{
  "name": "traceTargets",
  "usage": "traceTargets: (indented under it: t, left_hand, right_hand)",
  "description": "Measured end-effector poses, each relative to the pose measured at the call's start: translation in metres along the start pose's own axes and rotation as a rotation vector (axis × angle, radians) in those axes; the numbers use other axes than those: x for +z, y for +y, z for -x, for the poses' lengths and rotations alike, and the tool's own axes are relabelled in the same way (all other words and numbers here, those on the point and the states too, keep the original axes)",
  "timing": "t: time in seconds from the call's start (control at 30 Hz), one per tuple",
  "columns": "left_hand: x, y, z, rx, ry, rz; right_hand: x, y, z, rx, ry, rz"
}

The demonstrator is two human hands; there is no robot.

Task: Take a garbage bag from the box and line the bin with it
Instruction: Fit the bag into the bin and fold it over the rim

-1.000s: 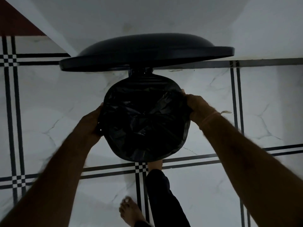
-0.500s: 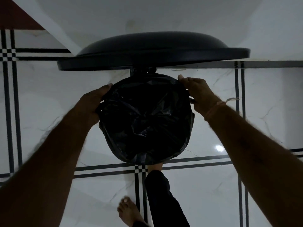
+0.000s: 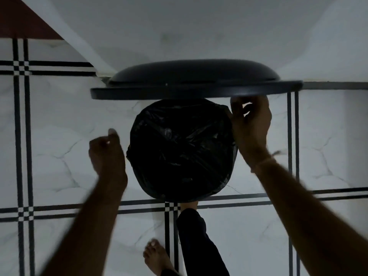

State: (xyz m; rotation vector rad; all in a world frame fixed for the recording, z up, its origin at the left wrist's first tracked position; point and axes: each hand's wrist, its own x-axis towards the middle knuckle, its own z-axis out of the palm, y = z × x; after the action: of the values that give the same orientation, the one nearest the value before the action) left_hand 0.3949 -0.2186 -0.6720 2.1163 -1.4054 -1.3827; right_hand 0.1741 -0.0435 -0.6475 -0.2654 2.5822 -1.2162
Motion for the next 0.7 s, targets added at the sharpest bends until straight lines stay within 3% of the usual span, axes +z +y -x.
traceTargets:
  t: [0.03,0.07,0.13,0.17,0.27,0.37,0.7]
  left_hand:
    - [-0.012,-0.020,0.013,-0.051,0.058,0.053]
    - [-0.021,-0.034,0.028,-0.175,-0.001,0.141]
    - [-0.027,-0.058,0.053,-0.456,-0.264,0.328]
    - [-0.029,-0.061,0.062,-0.498,-0.359,0.387]
    - [-0.028,-0.070,0.063,-0.478,-0.467,0.533]
    - [-0.027,-0.073,0.061,-0.527,-0.510,0.608]
    - [-0.026,-0.098,0.043,-0.580,-0.555,0.756]
  right_hand:
    - [0.001,-0.011,0.026,-0.155,-0.071,-0.023]
    - [0.005,-0.021,0.051,-0.278,-0.205,-0.022]
    - [0.027,-0.025,0.085,-0.344,-0.492,0.088]
    - [0.041,-0.020,0.095,-0.336,-0.591,0.194]
    - [0.083,0.009,0.090,-0.255,-0.711,0.535]
    - [0.112,0.031,0.078,-0.172,-0.813,0.692]
    - [0.137,0.059,0.041,0.011,-1.105,0.766]
